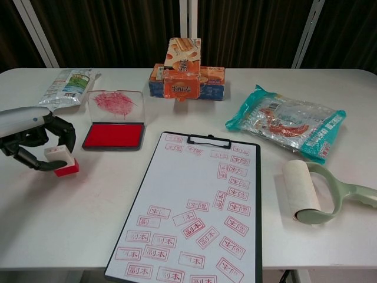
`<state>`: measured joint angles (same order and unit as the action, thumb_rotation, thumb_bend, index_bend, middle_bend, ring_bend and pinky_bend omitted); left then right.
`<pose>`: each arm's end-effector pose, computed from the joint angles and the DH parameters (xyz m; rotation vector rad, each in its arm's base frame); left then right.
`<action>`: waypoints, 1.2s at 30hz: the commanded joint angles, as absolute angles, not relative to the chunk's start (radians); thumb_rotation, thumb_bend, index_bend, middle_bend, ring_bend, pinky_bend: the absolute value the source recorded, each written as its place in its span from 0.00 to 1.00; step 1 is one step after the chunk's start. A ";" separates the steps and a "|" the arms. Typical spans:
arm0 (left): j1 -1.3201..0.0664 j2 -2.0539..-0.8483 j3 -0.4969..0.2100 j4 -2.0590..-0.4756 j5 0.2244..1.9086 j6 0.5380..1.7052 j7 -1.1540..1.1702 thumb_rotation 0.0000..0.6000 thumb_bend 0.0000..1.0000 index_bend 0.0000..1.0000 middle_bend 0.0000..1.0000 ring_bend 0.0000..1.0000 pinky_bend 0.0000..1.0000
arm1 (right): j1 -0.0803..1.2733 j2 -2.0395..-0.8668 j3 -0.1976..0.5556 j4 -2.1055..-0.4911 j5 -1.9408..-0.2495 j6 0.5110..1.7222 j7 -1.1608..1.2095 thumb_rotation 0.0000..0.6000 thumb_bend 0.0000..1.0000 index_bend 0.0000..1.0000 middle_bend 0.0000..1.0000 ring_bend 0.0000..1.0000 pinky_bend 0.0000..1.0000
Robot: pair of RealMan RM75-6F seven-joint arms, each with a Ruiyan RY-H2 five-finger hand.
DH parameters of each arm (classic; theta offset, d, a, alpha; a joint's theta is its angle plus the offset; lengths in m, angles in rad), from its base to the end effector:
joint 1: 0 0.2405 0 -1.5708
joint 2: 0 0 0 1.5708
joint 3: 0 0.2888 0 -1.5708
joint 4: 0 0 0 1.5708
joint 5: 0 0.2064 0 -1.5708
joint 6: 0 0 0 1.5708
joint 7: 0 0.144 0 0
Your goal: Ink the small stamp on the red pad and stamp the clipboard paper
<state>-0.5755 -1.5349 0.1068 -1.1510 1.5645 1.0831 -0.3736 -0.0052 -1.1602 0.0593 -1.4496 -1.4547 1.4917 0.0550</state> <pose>-0.2899 0.3071 -0.0068 -1.9548 -1.1799 -0.9912 -0.3868 -0.1530 0.1846 1.2909 -0.9085 0.7789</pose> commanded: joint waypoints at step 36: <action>-0.552 -1.593 0.107 -1.030 1.621 1.099 -0.423 1.00 0.29 0.60 0.66 1.00 1.00 | -0.003 -1.170 0.059 -1.438 -1.449 1.484 0.055 1.00 0.26 0.00 0.00 0.00 0.00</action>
